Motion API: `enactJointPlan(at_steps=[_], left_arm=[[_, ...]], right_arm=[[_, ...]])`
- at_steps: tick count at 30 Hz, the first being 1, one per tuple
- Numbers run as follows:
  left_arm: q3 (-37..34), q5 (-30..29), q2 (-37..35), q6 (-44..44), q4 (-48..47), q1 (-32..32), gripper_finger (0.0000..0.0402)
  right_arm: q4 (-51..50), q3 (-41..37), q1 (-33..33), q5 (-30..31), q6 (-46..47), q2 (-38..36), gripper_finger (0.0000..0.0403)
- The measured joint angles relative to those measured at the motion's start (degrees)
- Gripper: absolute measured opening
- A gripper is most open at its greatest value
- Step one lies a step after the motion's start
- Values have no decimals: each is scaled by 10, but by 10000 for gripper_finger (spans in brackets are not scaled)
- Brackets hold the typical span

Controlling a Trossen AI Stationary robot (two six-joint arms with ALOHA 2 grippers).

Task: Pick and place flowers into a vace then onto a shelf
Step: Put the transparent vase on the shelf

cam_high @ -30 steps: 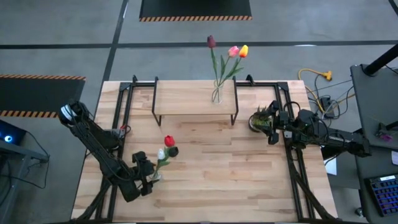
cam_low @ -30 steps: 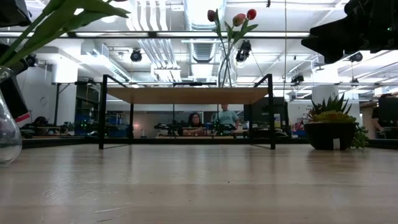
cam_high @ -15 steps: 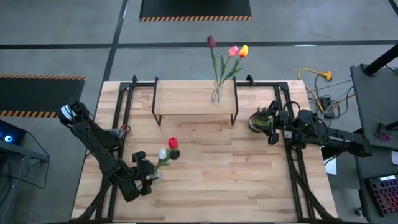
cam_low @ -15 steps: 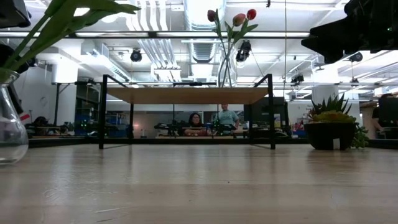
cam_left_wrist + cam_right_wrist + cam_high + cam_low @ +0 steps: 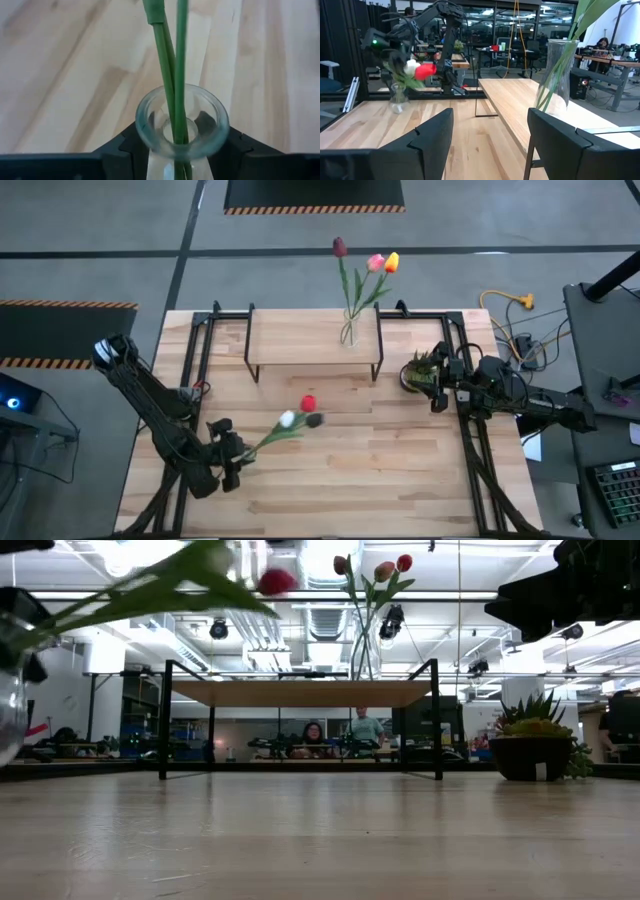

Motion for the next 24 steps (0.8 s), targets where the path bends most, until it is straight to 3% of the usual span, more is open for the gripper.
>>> enactJointPlan(at_steps=[6, 14, 24], left_arm=[[0, -29, -46, 37, -2, 8, 134], [-1, -85, -52, 84, -2, 7, 128], [-1, -227, -56, 93, 4, 9, 127]], right_arm=[[0, 0, 0, 0, 0, 0, 244], [0, 0, 0, 0, 2, 0, 244], [0, 0, 0, 0, 4, 0, 244]])
